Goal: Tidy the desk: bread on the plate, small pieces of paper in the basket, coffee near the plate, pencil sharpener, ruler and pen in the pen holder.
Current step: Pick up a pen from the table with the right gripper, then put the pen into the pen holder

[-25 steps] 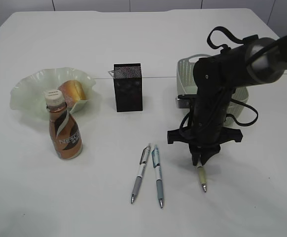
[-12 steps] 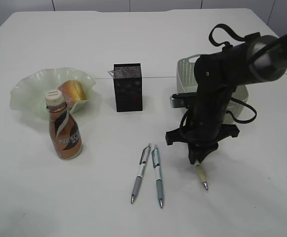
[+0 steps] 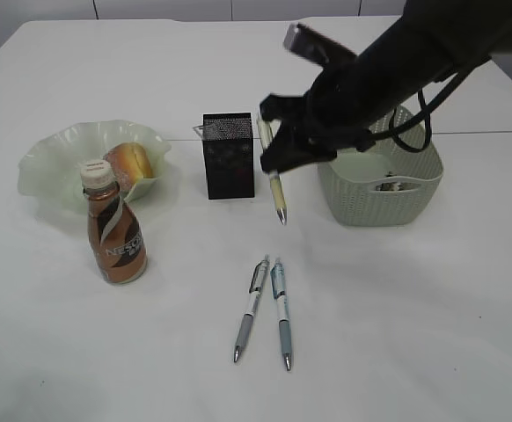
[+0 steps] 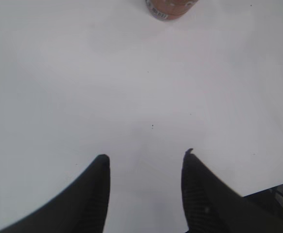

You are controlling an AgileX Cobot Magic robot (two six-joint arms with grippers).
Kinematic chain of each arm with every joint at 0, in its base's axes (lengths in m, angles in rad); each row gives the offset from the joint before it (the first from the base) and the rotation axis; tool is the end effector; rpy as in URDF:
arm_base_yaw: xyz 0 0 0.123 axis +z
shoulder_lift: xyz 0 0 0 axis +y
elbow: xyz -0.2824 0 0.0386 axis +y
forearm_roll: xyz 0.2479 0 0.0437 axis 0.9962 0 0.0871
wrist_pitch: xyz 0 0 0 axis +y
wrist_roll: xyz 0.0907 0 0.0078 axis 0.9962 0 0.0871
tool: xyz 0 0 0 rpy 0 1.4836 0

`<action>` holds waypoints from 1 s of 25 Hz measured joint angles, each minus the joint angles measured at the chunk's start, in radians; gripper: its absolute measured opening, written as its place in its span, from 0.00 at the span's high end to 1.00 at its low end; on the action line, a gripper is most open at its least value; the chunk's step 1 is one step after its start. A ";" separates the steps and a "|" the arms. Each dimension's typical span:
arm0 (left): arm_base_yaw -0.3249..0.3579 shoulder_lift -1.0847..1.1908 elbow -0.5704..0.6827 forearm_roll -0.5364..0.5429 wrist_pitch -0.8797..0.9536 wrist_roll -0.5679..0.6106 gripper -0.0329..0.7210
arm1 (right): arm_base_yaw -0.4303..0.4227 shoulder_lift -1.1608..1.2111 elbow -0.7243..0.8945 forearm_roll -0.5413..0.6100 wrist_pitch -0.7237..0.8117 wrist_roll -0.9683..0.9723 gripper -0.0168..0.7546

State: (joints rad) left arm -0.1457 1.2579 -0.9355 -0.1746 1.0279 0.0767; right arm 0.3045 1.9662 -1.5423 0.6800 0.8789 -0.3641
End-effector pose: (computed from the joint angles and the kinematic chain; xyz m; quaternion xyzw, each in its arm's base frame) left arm 0.2221 -0.0463 0.2808 0.0764 0.9820 -0.0859 0.1498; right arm 0.3922 0.1695 0.2359 -0.1495 0.9304 0.2853 0.1751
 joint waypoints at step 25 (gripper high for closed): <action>0.000 0.000 0.000 0.000 0.077 0.000 0.49 | -0.099 0.250 -0.295 0.802 -0.134 -0.928 0.90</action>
State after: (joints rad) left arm -0.1457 1.2579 -0.9355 -0.1746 1.1048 0.0767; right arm 0.2060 2.2159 -1.8374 1.4822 0.7449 -1.2920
